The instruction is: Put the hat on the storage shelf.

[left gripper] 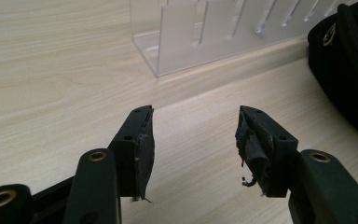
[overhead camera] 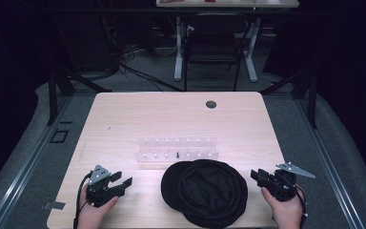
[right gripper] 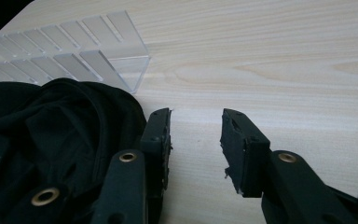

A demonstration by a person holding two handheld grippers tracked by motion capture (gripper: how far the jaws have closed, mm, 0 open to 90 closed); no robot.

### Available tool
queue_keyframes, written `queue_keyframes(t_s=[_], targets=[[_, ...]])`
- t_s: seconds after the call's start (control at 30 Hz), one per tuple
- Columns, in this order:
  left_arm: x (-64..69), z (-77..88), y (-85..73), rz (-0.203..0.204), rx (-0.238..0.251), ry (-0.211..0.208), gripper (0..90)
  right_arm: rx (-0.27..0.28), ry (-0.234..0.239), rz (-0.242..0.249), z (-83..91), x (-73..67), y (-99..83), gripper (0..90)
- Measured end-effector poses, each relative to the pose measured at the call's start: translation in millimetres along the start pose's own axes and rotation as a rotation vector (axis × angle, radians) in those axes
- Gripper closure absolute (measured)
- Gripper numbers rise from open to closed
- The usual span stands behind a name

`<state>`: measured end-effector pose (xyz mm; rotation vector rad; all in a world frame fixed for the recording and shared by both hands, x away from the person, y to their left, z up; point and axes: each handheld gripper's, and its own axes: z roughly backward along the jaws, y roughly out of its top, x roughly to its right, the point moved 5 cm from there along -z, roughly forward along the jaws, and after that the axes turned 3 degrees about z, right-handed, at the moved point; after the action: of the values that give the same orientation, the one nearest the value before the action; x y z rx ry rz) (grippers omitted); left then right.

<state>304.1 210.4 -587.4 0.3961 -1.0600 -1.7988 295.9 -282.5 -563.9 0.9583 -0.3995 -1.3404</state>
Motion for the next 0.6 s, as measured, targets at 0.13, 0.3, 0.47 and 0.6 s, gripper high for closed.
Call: queue_keyframes(t_s=[0.13,0.3,0.47,0.6], targets=[[-0.4,0.8,1.1,0.003,0.005,-0.002,46.8,-0.028,-0.012,0.01,2.0,-5.3,1.1,65.3],[0.3,2.1,0.9,-0.003,0.004,-0.006,46.7,-0.082,-0.013,-0.019,7.8,-11.7,1.4,66.3],[1.2,3.8,0.7,-0.003,0.008,-0.008,46.7,-0.11,0.011,-0.038,14.2,-17.4,-1.0,66.5],[1.2,4.4,0.6,-0.004,0.007,-0.007,46.7,-0.14,0.035,-0.029,20.5,-26.2,-6.2,62.9]])
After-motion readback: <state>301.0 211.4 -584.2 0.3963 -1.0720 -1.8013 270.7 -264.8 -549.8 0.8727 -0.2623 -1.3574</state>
